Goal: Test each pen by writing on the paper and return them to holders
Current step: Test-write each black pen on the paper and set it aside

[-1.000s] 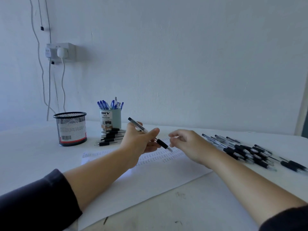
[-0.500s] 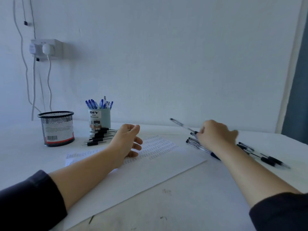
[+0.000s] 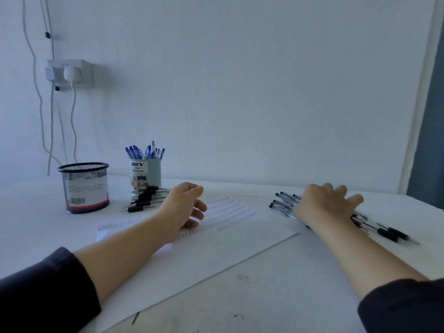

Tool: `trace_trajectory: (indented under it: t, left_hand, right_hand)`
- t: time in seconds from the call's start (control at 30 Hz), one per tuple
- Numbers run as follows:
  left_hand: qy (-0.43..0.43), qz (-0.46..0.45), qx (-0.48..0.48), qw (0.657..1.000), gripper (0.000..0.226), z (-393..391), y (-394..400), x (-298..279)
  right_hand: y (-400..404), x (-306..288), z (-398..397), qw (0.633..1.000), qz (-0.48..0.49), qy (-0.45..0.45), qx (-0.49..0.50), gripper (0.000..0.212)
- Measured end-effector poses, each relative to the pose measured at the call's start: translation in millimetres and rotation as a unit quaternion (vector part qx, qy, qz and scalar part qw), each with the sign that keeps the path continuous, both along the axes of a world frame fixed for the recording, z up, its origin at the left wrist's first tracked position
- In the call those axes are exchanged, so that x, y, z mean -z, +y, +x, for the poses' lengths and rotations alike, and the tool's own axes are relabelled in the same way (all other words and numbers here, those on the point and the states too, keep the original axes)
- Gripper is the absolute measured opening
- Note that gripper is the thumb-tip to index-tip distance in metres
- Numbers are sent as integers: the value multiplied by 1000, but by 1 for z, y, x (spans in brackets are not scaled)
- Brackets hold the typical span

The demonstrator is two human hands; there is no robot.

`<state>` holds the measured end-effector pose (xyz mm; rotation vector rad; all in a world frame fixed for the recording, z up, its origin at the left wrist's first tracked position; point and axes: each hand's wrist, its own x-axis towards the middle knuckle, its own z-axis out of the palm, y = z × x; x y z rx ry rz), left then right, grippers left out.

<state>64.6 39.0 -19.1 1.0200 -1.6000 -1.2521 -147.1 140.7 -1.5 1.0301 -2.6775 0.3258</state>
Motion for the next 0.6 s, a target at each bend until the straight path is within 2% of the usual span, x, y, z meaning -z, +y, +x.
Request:
trace_trajectory:
  t: [0.1,0.17,0.23,0.3,0.37,0.47,0.6]
  left_hand:
    - [26,-2,-3,1000,16,5,-4,-6]
    - [63,-18,-33,997,15,13,-11,-16]
    - [61,-82,-102,990,17,24,-26,-22]
    - [-16,-175,-179,968,22,39,-44,-22]
    - [-127,-222,-210,944,20,50,-59,-17]
    - [-303,-238,-202,900,22,57,-77,-4]
    - [-462,-250,-145,838,23,53,-90,10]
  right_hand:
    - [-11,4,6,991,-24,-5,-131,38]
    - [-14,6,19,968,-36,-23,-248,49]
    - [-15,9,36,936,-25,-76,-343,56]
    - [-19,14,51,910,2,-131,-393,62]
    - [-25,19,58,903,38,-133,-406,65]
    - [-29,26,54,905,81,-139,-394,66]
    - [-33,32,41,905,84,-173,-380,70]
